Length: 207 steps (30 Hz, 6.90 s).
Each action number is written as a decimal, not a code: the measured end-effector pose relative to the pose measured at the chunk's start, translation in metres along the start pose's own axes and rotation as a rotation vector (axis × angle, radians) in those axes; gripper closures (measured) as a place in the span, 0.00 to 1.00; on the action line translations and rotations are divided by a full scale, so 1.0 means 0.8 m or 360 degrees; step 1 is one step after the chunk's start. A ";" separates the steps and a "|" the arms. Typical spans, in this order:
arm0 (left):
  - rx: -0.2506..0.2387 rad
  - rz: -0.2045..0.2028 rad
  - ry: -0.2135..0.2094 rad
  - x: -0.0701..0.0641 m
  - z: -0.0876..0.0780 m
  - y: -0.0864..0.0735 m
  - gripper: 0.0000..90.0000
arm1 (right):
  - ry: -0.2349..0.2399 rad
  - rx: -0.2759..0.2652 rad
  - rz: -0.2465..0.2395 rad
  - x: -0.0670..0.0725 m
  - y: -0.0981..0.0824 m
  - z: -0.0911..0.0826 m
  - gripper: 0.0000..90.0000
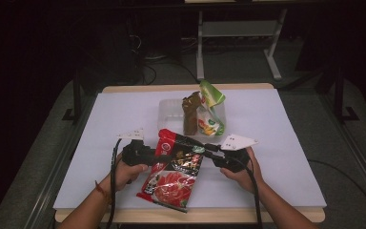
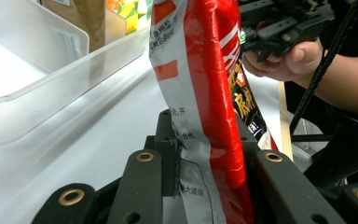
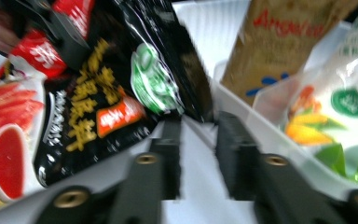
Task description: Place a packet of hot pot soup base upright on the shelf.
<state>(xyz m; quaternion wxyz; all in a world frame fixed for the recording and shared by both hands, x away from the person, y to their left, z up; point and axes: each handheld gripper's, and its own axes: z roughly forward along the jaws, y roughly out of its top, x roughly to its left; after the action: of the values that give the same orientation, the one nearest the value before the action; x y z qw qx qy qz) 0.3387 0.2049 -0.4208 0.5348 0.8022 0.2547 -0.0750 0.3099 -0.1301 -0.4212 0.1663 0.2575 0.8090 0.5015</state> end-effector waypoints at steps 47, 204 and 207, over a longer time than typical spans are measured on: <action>-0.0479 0.0225 0.0437 -0.060 -0.091 0.042 0.85 | -0.0450 0.0181 0.0171 -0.081 -0.065 -0.087 0.27; -0.0789 0.0173 0.1139 0.028 0.050 0.103 0.83 | -0.0237 0.0317 0.0033 -0.056 -0.074 -0.060 0.25; -0.0685 0.0216 0.1148 0.026 0.048 0.109 0.82 | -0.0231 0.0327 0.0036 -0.056 -0.075 -0.060 0.25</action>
<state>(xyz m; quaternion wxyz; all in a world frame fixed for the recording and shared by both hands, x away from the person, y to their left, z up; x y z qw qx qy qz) 0.4050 0.1511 -0.3734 0.5705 0.6620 0.3818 0.3008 0.3059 -0.2129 -0.4532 0.1915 0.3178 0.8390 0.3979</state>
